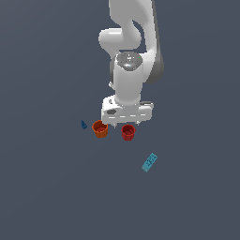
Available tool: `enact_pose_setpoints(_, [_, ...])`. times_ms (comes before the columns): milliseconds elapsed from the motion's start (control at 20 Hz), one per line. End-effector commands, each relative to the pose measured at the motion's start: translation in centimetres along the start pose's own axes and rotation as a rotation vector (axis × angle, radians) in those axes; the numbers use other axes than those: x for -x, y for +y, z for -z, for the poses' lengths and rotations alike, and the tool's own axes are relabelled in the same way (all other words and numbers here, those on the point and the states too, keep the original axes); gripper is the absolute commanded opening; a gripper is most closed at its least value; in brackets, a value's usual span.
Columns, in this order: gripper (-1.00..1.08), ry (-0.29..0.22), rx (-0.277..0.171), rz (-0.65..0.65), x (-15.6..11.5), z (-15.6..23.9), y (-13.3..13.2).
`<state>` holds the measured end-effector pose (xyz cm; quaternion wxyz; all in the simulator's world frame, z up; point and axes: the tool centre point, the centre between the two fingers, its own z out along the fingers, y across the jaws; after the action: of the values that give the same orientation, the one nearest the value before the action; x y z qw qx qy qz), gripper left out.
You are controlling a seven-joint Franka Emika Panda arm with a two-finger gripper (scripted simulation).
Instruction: Pick up a designated object from a clutter of objects.
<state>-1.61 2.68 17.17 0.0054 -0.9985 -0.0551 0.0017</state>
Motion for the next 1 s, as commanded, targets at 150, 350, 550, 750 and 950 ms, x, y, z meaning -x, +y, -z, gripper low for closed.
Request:
enact_pose_setpoints(150, [1.00, 0.002, 0.007, 0.053, 1.7, -4.0, -1.1])
enact_pose_setpoints(350, [1.00, 0.002, 0.010, 0.080, 2.8, -5.8, -1.6])
enact_pose_setpoints(550, [1.00, 0.002, 0.011, 0.097, 3.5, -7.0, -2.0])
enact_pose_setpoints(750, [1.00, 0.002, 0.011, 0.105, 3.8, -7.4, -2.2])
enact_pose_setpoints(950, [1.00, 0.001, 0.011, 0.104, 3.8, -7.5, -2.1])
